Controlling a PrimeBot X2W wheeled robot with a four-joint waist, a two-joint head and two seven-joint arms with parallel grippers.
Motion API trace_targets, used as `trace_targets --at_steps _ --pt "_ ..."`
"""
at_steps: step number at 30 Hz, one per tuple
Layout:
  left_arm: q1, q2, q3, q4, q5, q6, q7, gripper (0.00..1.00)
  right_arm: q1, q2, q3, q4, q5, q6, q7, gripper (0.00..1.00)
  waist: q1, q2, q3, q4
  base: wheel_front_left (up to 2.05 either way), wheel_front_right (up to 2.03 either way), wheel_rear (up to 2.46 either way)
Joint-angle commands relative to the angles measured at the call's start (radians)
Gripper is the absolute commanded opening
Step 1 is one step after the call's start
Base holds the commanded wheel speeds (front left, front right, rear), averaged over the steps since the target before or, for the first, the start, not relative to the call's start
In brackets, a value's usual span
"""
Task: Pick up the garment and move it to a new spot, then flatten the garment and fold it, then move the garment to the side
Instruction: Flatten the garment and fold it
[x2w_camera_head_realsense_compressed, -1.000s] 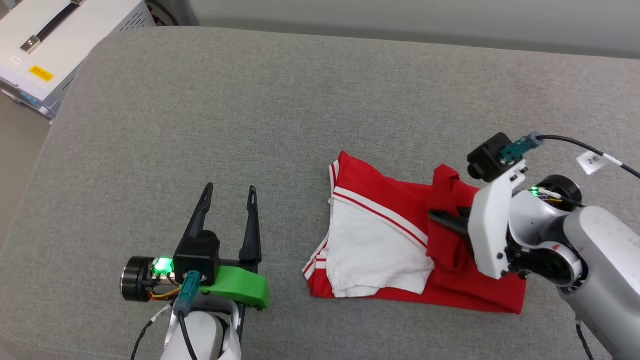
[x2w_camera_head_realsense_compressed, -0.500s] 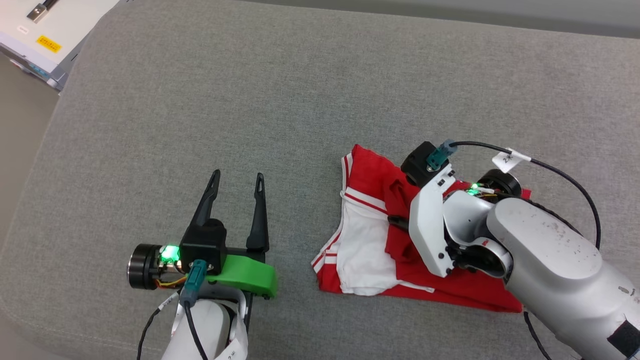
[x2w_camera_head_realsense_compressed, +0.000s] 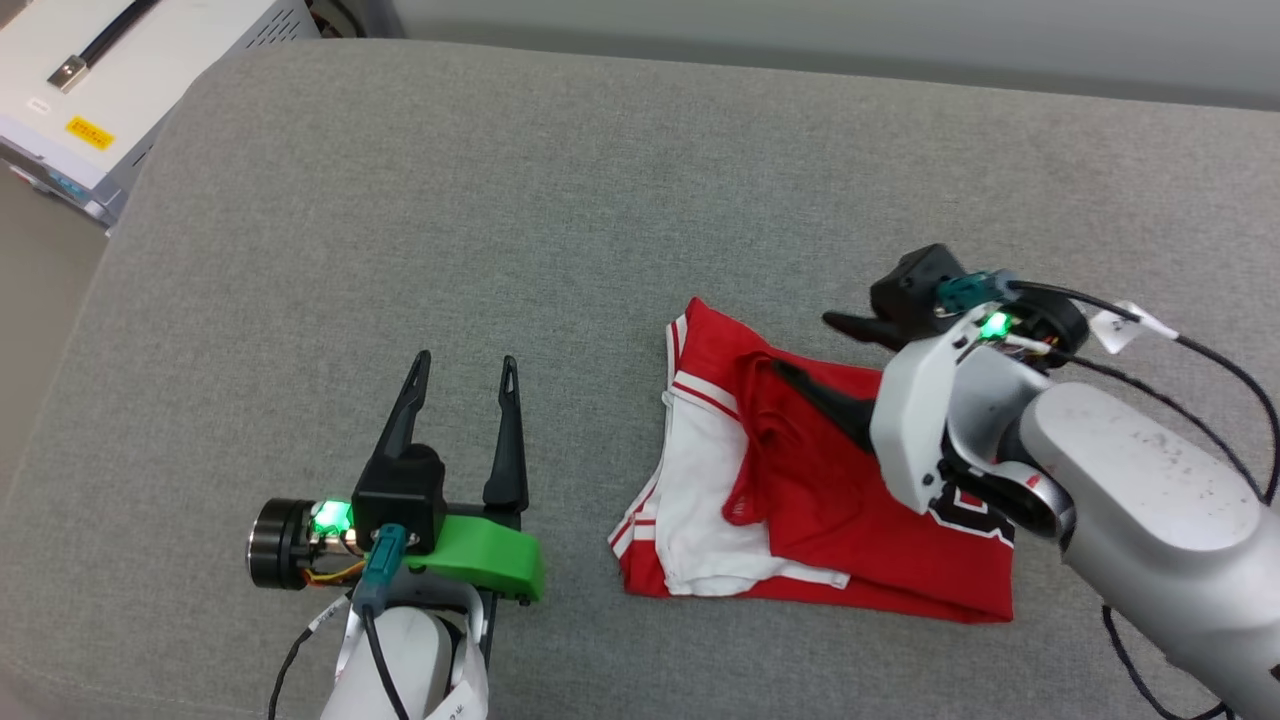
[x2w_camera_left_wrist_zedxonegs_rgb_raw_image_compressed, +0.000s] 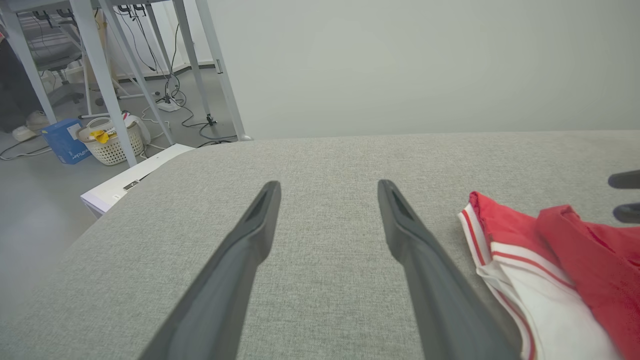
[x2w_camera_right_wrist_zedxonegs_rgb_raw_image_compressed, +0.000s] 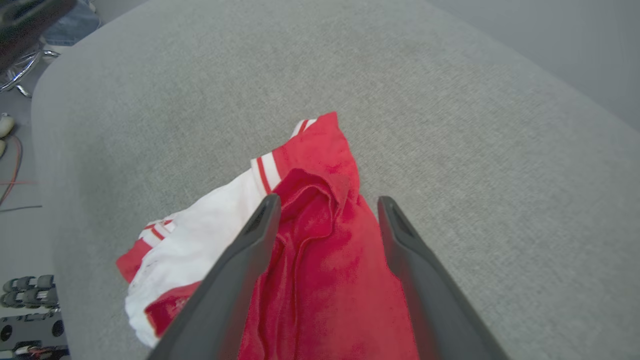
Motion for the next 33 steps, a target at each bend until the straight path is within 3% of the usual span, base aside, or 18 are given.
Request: trace_targets --at_steps 1,5,9,15,20,26,33 --pt "0.015 -0.002 0.009 -0.002 0.008 -0.005 -0.006 1.0 -0.007 -0.021 -0.021 -0.014 -0.029 -0.001 -0.041 1.0 0.0 0.0035 -0.031 -0.026 0.0 0.0 0.0" --pt "0.033 0.003 0.024 -0.006 0.013 -0.007 -0.006 1.0 0.037 -0.049 -0.148 -0.039 -0.112 -0.001 -0.184 1.0 0.0 0.0035 -0.062 -0.051 0.0 0.0 0.0" --pt "0.05 0.006 0.034 -0.013 0.016 -0.009 -0.006 1.0 0.112 -0.034 -0.316 -0.047 -0.226 -0.001 -0.313 1.0 0.0 0.0035 -0.087 -0.076 0.0 0.0 0.0" --pt "0.074 0.013 0.046 -0.024 0.021 -0.013 -0.006 1.0 0.262 0.041 -0.603 -0.072 -0.423 -0.001 -0.459 1.0 0.0 0.0035 -0.116 -0.11 0.0 0.0 0.0" --pt "0.091 0.016 0.053 -0.031 0.022 -0.016 -0.006 1.0 0.387 0.131 -0.796 -0.13 -0.529 -0.001 -0.489 1.0 0.0 0.0035 -0.13 -0.129 0.0 0.0 0.0" --pt "0.112 0.016 0.063 -0.042 0.019 -0.018 -0.006 1.0 0.525 0.227 -0.922 -0.241 -0.572 -0.001 -0.493 1.0 0.0 0.0035 -0.147 -0.14 0.0 0.0 0.0" --pt "0.139 0.016 0.069 -0.046 0.014 -0.027 -0.006 1.0 0.667 0.291 -0.966 -0.291 -0.574 -0.001 -0.493 1.0 0.0 0.0035 -0.173 -0.134 0.0 0.0 0.0"
